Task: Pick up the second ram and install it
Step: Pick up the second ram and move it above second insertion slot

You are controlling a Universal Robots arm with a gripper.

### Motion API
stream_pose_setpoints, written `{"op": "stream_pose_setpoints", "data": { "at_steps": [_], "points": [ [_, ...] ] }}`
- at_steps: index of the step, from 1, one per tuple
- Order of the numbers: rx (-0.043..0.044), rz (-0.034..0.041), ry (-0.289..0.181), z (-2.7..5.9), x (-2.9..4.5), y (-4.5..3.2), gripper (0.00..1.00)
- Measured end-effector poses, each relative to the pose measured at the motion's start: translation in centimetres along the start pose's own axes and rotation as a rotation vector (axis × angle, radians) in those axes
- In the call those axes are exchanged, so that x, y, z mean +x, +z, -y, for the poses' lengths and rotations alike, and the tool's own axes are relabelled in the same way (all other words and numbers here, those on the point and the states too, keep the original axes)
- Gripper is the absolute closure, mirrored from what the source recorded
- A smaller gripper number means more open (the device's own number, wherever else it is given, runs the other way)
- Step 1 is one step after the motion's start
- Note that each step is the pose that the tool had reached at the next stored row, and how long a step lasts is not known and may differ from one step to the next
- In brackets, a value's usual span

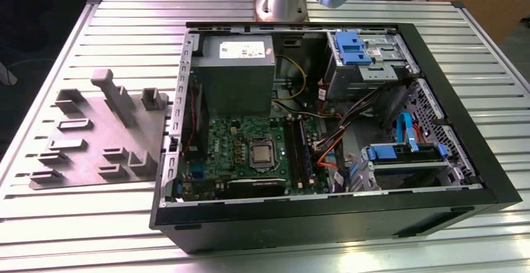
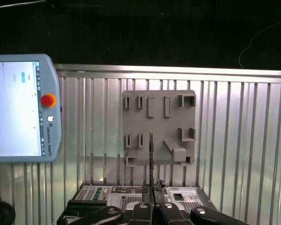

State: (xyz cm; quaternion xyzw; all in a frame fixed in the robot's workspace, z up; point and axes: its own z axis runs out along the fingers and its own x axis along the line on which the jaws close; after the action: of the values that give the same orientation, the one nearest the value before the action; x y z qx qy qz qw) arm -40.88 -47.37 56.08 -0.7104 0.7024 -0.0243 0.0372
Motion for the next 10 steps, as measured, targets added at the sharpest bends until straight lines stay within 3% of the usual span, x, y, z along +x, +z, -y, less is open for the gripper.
{"op": "stream_pose_setpoints", "data": {
  "at_steps": [9,10],
  "points": [
    [0.0,0.0,0.0,1.01,0.01,0.18,0.88],
    [-0.0001,-0.0001,0.0,1.96,0.03,0.35,0.88]
  ]
}}
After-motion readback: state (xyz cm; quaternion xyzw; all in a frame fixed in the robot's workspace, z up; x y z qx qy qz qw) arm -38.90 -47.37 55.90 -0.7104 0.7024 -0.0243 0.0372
